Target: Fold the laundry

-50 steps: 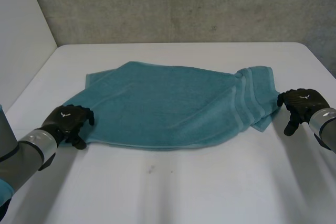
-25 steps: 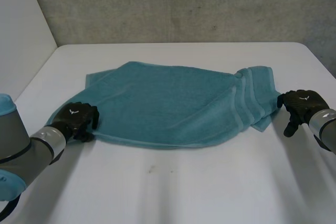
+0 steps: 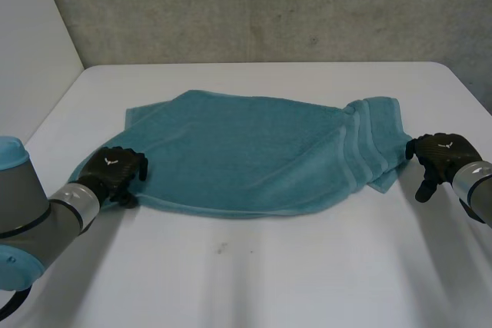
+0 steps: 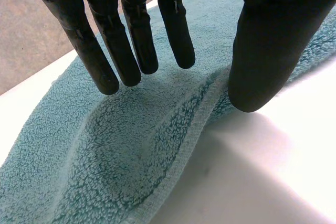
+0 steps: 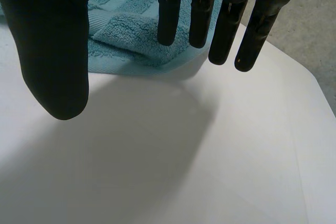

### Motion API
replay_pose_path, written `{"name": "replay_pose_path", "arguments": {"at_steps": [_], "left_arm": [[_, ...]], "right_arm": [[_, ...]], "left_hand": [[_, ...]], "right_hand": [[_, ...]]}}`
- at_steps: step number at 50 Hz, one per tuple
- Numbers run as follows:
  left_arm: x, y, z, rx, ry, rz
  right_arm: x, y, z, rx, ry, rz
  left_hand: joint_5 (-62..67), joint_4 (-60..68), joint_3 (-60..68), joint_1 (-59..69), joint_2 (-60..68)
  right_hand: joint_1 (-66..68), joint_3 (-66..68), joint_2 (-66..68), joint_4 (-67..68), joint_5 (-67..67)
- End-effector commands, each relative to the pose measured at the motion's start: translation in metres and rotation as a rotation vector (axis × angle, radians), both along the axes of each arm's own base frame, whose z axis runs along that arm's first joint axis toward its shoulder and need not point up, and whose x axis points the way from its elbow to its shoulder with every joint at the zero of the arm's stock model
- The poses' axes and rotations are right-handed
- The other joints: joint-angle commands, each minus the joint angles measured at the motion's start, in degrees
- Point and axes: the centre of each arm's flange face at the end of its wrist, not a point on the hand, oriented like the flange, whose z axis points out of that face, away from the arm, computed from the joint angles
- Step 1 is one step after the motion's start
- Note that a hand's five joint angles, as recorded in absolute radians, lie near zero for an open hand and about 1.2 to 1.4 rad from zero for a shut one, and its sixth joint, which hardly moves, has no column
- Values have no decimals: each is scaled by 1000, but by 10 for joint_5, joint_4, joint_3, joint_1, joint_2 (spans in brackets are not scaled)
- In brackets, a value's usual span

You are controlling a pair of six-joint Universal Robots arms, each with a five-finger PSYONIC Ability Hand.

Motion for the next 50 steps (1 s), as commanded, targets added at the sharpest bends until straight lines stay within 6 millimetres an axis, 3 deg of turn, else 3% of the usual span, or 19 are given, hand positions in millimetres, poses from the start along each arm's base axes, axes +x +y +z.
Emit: {"name": "replay_pose_path", "arguments": {"at_steps": [1,7,9,14,17,19,22,28,38,43,50], "left_arm": [[0,-1,-3,2,-3,-1],[-1,-3,-7,1,-5,-3],[-1,-6,-7,-10,-18,-9],[-1,-10,0,-47,-33,-11],[-2,-15,20,-123,-24,7],[-5,-17,34,-183,-15,12],[-6,-17,44,-222,-7,17],[-11,-16,56,-261,9,8],[-13,-20,59,-280,12,5],[-13,-21,58,-279,12,5],[-12,-21,58,-279,12,7]], "right_arm": [[0,0,0,1,0,0],[0,0,0,1,1,-1],[0,0,0,2,1,-3],[-1,1,4,-3,4,-12],[-2,1,8,-7,2,-19],[-2,2,22,-28,-23,-32],[-1,11,42,-11,-79,-53],[2,31,47,134,-99,-50],[13,47,33,237,-139,19],[24,34,6,217,-174,42],[29,22,-3,189,-182,52]], "left_hand": [[79,78,74,76,76],[213,213,208,210,211],[392,392,387,390,390],[398,398,393,396,396],[398,398,393,396,396],[398,398,393,396,396],[398,398,393,396,396],[398,398,393,396,396],[398,398,393,396,396],[398,398,393,396,396],[398,398,393,396,396]], "right_hand": [[37,11,10,14,13],[37,11,10,14,13],[37,11,10,14,13],[44,18,16,20,20],[44,18,16,20,20],[44,18,16,20,20],[49,23,21,25,25],[99,73,72,76,76],[172,146,144,148,148],[172,146,144,148,148],[170,144,143,147,146]]}}
